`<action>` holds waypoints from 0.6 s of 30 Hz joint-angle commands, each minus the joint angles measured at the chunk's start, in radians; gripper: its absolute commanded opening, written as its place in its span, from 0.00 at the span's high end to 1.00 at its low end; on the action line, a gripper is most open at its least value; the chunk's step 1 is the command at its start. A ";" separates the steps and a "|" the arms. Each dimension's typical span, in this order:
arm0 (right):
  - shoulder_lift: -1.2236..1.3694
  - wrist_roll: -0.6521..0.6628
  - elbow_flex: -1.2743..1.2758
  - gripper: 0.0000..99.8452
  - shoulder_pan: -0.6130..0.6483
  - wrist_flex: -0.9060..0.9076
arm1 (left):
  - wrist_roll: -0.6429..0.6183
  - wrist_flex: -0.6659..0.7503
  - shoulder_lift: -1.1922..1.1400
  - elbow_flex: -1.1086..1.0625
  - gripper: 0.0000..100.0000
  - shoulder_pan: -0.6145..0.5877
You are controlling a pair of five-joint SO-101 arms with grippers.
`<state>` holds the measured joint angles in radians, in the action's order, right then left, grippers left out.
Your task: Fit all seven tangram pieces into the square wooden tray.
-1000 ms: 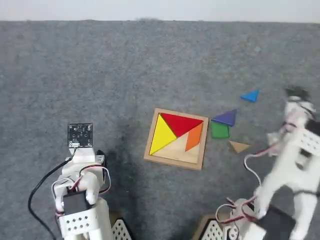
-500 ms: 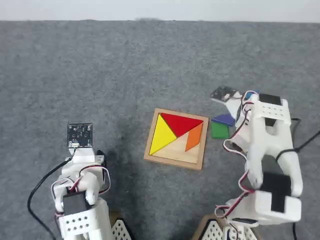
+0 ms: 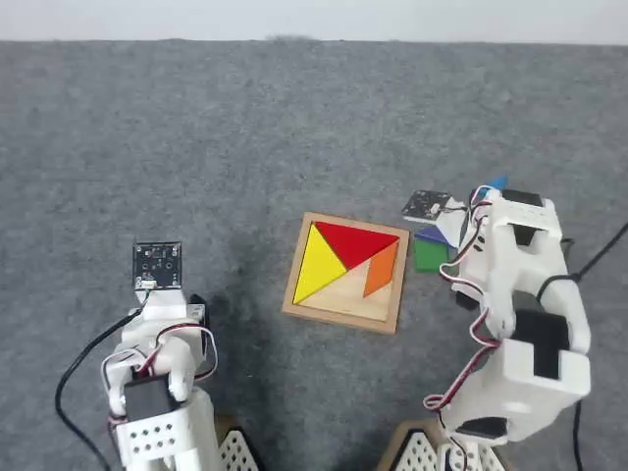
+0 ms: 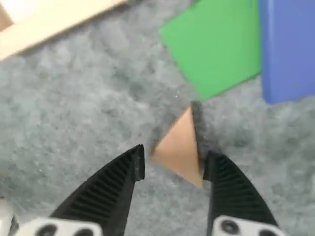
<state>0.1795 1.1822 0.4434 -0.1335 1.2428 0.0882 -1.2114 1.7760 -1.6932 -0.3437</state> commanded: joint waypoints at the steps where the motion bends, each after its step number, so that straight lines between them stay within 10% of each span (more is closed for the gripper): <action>1: 0.042 0.009 -0.040 0.80 -0.005 -0.041 | 0.011 -0.006 -0.002 0.008 0.88 -0.003; 18: -0.071 -0.330 -0.038 0.95 -0.008 -0.073 | 0.011 -0.006 -0.002 0.008 0.88 -0.003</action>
<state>0.1887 0.9321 0.4281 -0.1366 1.1692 0.0882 -1.2114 1.7760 -1.6932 -0.3437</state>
